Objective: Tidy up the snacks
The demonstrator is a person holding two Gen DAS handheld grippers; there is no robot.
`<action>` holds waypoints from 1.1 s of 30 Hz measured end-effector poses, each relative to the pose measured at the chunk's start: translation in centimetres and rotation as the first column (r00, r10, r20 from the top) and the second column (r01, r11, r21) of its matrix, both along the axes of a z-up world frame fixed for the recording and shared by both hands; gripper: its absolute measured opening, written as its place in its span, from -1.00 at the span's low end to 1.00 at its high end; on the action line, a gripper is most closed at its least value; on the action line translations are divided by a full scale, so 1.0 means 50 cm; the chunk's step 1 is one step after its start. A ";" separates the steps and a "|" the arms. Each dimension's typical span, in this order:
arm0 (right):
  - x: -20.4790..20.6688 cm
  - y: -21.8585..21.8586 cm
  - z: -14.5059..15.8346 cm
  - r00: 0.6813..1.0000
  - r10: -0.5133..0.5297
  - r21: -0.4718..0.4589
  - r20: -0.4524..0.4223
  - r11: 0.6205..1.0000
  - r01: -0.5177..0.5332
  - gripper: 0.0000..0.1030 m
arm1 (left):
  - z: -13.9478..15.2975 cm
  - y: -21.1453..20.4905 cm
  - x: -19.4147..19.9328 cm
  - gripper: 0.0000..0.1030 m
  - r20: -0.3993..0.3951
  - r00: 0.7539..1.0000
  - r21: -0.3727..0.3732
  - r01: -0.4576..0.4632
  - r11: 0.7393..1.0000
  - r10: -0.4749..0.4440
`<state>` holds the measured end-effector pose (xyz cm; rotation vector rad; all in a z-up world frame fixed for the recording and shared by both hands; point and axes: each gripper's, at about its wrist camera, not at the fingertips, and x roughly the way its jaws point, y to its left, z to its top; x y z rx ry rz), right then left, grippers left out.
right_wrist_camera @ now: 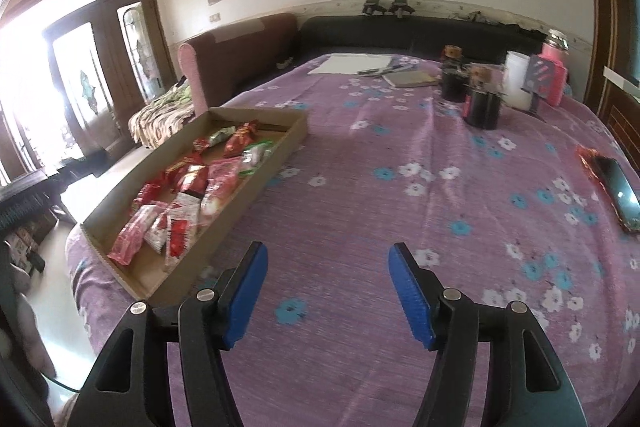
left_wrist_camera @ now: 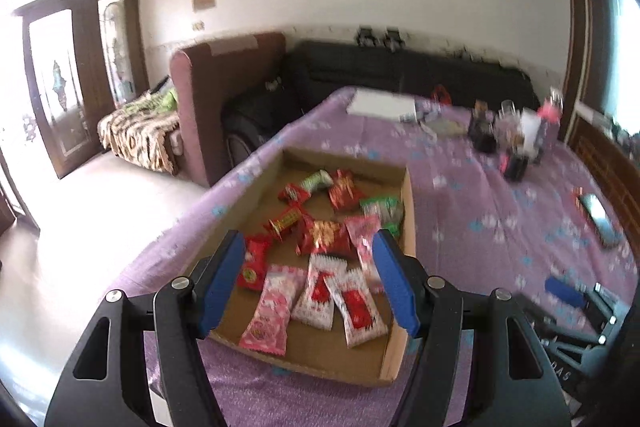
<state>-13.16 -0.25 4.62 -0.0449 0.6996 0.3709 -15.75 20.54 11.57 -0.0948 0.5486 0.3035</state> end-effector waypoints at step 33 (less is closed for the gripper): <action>-0.038 0.097 0.048 0.993 0.094 -0.043 0.077 0.995 -0.091 0.38 | -0.035 0.005 0.043 1.00 -0.104 0.992 0.008 -0.066 0.998 0.066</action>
